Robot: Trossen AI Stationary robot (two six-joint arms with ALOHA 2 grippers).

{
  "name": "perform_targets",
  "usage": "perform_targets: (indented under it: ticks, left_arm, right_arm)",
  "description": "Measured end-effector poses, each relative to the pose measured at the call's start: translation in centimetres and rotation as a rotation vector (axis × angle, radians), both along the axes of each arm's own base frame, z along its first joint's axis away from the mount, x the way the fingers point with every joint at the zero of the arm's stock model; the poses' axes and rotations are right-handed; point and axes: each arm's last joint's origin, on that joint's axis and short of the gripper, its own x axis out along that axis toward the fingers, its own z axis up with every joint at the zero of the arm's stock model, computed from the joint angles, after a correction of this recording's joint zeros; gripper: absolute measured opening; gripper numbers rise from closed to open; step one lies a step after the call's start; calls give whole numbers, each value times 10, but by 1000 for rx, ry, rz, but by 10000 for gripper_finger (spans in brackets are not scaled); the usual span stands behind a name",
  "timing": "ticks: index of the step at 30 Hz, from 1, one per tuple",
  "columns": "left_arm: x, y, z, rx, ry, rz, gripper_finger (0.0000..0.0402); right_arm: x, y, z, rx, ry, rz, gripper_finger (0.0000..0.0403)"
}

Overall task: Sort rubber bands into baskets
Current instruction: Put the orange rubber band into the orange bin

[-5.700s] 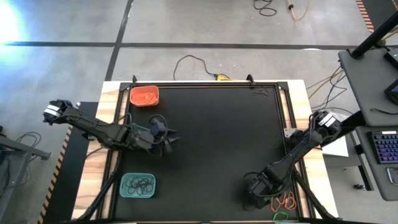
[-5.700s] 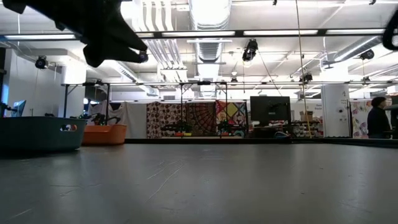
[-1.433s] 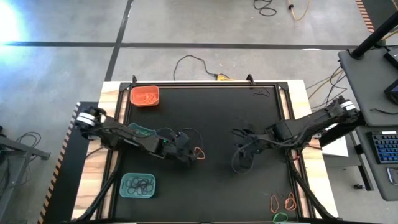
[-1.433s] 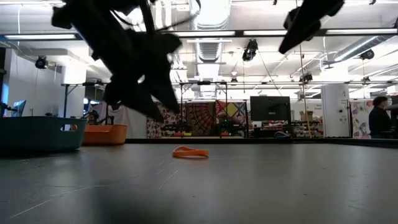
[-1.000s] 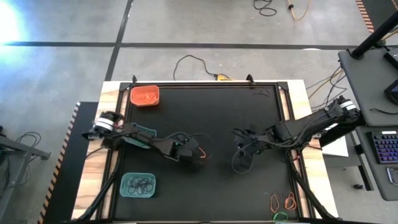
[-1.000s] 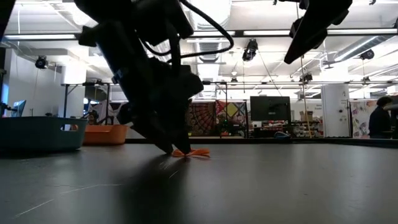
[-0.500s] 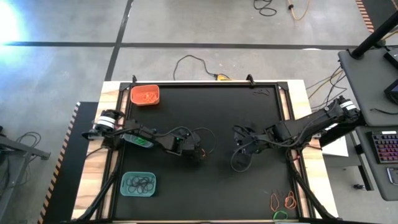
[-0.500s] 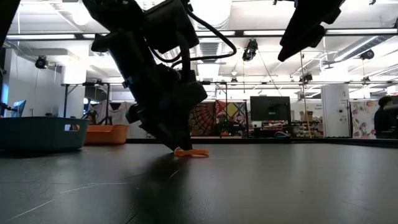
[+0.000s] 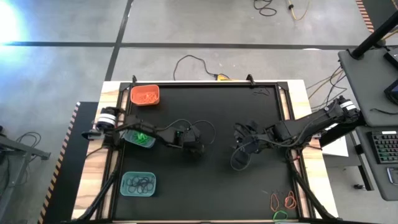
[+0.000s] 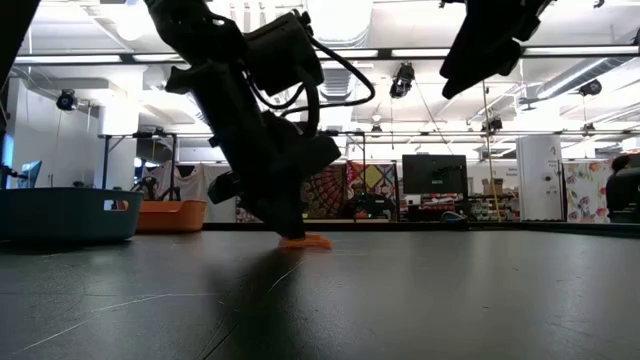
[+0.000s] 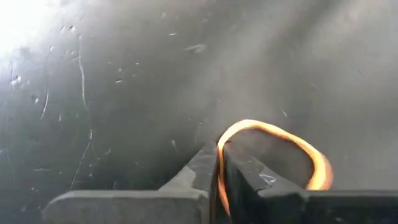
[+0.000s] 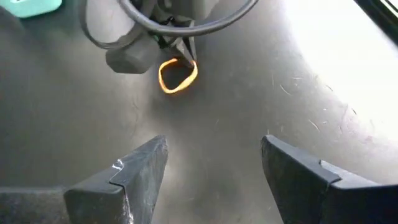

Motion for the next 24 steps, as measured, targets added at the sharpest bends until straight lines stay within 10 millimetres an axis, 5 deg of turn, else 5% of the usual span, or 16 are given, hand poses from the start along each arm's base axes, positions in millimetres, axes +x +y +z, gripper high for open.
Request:
perform_targets:
  ticks: [7, 15, 24]
  left_arm:
    - [-13, 27, 41, 2, -51, 109, 1]
    - [-78, 73, 107, 63, 61, 306, 0]
    - [-148, 152, 123, 63, 276, 658, 0]
  right_arm:
    - [1, -1, 0, -4, -4, 3, 249]
    - [4, -2, 2, -24, -30, 28, 249]
    - [20, -8, 11, -40, -216, 52, 249]
